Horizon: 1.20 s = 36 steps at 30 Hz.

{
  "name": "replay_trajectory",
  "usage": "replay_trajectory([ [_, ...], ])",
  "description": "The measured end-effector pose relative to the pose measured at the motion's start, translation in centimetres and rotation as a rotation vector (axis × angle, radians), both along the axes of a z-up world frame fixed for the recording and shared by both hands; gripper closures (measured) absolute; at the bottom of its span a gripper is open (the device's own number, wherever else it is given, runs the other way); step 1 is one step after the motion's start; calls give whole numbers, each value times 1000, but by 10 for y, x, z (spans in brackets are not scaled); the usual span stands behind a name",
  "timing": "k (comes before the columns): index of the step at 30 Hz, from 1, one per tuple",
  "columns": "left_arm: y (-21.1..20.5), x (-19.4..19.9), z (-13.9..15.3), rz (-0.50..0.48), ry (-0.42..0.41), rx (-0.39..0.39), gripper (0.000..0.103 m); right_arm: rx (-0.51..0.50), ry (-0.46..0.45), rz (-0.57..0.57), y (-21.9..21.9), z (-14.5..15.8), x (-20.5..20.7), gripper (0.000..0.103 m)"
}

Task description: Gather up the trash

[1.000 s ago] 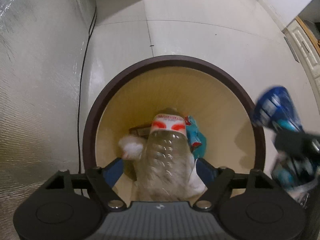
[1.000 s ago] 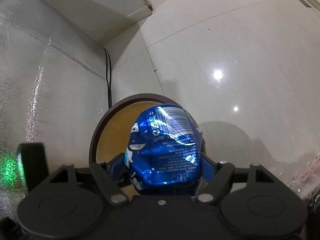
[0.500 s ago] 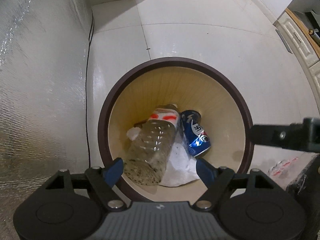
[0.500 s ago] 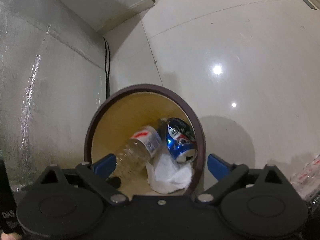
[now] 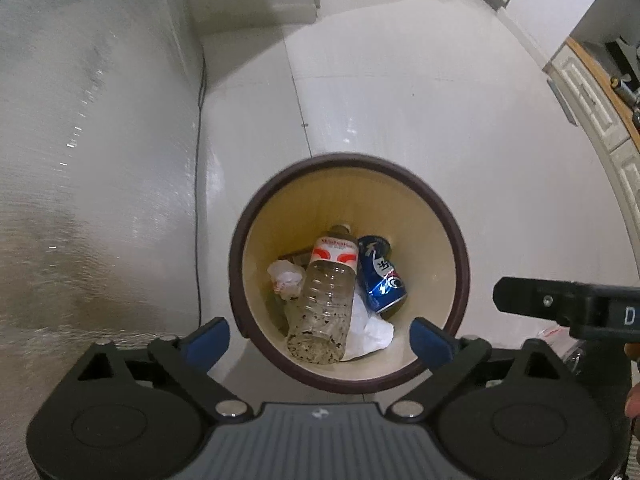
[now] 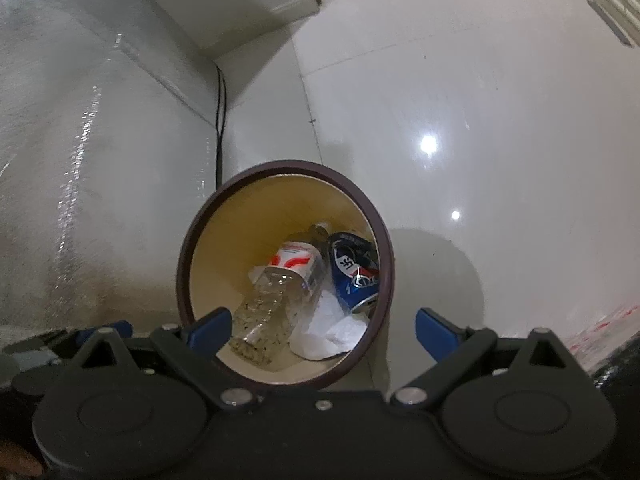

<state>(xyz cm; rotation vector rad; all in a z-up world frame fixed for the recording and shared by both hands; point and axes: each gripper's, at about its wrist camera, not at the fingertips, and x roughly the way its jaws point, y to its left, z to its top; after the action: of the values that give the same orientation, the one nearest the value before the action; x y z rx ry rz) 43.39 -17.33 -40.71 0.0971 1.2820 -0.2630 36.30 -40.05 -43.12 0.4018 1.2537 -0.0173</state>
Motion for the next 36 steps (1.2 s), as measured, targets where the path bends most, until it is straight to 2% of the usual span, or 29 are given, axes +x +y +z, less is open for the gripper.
replay_trajectory([
  [8, 7, -32, 54, 38, -68, -3, 0, -42, -69, 34, 2, 56, -24, 0],
  [14, 16, -65, 108, 55, -170, -8, 0, -88, -155, 46, 4, 105, -53, 0],
  [24, 23, -135, 199, 42, -315, -59, 0, -149, -302, 72, 14, 189, -119, 0],
  [32, 33, -195, 274, 59, -454, -94, 0, -178, -450, 49, 16, 266, -177, 0],
  [36, 40, -224, 307, 50, -528, -106, 0, -186, -509, 38, 20, 296, -207, 0],
])
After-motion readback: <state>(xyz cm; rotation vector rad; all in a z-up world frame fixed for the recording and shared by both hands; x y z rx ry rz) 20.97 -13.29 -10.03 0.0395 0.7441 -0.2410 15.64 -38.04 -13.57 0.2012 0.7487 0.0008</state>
